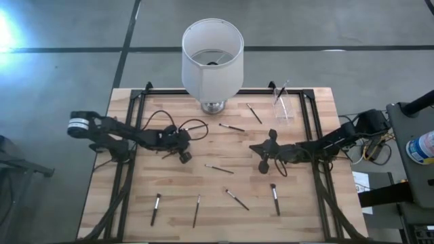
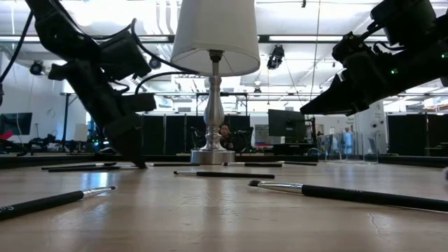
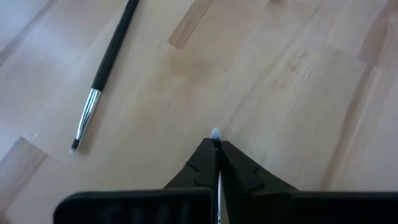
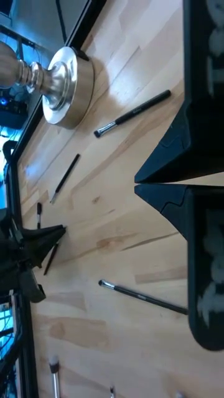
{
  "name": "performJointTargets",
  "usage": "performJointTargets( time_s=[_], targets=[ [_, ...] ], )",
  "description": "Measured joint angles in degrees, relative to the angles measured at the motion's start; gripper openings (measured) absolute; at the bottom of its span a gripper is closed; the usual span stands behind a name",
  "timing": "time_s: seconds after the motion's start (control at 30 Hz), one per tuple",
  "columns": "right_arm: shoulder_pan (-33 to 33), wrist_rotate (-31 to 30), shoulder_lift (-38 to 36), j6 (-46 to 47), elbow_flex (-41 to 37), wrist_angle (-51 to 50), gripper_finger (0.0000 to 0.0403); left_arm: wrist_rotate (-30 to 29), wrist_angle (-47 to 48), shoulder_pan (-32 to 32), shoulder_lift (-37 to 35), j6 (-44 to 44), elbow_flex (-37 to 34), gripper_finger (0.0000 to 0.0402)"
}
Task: Put items in baskets/containers
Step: Put the eyeshadow brush into the transparent organizer
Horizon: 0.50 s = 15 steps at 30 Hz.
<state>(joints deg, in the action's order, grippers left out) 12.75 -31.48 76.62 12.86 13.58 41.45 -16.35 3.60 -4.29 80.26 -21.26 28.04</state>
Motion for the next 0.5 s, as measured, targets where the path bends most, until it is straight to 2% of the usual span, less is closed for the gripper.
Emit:
performJointTargets(
  time_s=[0.33, 0.5],
  targets=[
    [0.00, -0.02, 0.00, 0.00, 0.00, -0.16, 0.0009, 0.22, -0.87, 0.28, -8.02, -0.05, -0.26, 0.0002],
    [0.00, -0.02, 0.00, 0.00, 0.00, -0.52, 0.0009, -0.14, -5.10, 1.16, -11.52, 0.40, -1.73, 0.0001]
  ],
)
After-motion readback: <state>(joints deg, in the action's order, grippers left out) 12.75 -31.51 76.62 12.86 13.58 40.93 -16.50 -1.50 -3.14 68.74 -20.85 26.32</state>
